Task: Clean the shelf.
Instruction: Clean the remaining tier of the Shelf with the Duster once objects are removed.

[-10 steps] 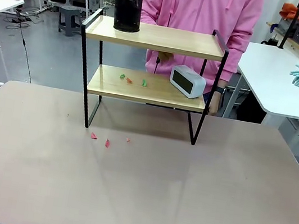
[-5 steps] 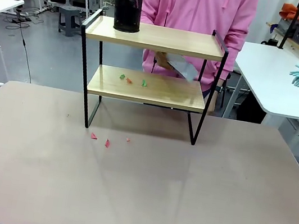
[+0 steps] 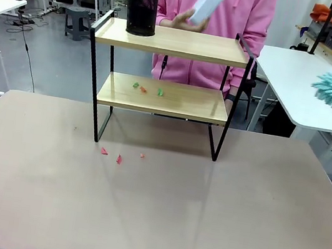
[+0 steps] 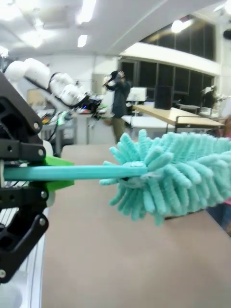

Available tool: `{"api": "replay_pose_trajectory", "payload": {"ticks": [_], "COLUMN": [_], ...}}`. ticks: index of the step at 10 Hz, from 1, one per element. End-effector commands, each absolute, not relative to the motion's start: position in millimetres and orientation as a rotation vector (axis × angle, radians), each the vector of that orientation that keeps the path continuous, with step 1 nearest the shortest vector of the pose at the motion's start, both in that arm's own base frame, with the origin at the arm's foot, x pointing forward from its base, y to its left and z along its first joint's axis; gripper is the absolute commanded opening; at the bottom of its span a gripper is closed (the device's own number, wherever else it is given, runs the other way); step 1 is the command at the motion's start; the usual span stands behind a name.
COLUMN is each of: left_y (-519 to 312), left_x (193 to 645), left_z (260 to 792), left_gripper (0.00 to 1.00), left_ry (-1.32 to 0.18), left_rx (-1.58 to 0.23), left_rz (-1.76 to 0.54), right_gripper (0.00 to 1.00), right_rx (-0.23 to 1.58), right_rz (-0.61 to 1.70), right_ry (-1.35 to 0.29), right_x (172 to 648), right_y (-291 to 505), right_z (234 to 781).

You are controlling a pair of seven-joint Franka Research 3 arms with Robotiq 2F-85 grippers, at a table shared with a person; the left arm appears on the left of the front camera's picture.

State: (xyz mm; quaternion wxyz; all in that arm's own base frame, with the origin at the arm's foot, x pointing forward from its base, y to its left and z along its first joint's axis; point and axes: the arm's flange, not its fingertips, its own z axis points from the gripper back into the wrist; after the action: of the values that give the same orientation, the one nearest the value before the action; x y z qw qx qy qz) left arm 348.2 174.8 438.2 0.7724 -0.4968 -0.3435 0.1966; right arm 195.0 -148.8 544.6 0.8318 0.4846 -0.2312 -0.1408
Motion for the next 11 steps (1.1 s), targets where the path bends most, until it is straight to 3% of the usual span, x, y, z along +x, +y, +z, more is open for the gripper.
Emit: {"api": "replay_pose_trajectory", "payload": {"ticks": [1, 3, 5, 6, 7, 11], "left_y": [174, 174, 174, 174, 174, 174], "left_x": [348, 348, 348, 348, 348, 348], "left_z": [440, 440, 440, 440, 440, 440], "left_gripper": [1.00, 1.00, 1.00, 1.00, 1.00, 1.00], "left_ry": [-0.743, -0.743, -0.743, -0.743, -0.743, -0.743], "left_rx": [-1.088, -1.088, -1.088, -1.088, -1.088, -1.088], "left_rz": [0.432, 0.432, 0.432, 0.432, 0.432, 0.432], "right_gripper": [0.11, 0.11, 0.11, 0.11, 0.11, 0.11], "right_rx": [0.882, 0.781, 0.779, 0.805, 0.746, 0.745], "right_rz": [-0.059, 0.058, 0.137, 0.131, 0.119, 0.113], "right_ry": [-0.354, -0.229, -0.293, -0.371, -0.213, -0.265], "right_x": [227, 257, 265, 259, 263, 245], "right_y": [-74, -7, 34, 17, 33, 26], "right_z": [544, 527, 521, 530, 535, 547]}}
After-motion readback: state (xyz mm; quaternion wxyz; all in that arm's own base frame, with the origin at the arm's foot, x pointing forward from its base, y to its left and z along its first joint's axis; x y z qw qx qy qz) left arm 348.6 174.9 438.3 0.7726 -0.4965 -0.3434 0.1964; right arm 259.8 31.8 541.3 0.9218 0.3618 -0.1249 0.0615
